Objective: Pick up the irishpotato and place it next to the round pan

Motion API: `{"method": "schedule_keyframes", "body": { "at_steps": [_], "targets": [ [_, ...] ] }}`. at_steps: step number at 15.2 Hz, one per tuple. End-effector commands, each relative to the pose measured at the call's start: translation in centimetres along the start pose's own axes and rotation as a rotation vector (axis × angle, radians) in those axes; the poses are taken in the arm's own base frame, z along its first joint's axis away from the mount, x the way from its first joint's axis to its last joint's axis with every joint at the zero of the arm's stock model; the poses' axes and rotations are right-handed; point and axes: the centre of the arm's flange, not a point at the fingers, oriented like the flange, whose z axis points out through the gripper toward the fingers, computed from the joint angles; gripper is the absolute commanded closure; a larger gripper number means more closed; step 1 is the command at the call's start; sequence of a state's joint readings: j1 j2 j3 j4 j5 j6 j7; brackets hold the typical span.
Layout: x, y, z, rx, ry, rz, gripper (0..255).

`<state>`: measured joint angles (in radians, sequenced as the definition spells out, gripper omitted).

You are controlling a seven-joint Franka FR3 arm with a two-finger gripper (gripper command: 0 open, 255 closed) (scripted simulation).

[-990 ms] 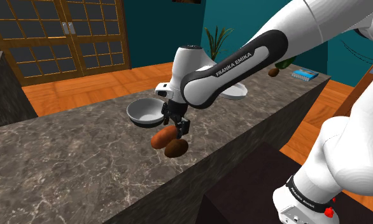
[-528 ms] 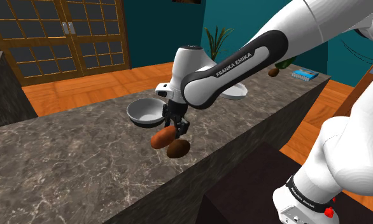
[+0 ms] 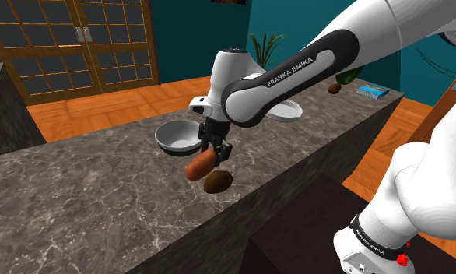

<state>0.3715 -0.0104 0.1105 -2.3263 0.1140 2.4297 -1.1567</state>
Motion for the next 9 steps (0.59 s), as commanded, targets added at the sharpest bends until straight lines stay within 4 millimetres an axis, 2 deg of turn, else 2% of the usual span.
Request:
{"method": "schedule_keyframes", "body": {
  "at_steps": [1,9],
  "targets": [
    [0.1,0.0,-0.9,0.0,0.0,0.0,255],
    [0.6,0.3,-5.1,0.0,0.0,0.0,255]
  ]
}}
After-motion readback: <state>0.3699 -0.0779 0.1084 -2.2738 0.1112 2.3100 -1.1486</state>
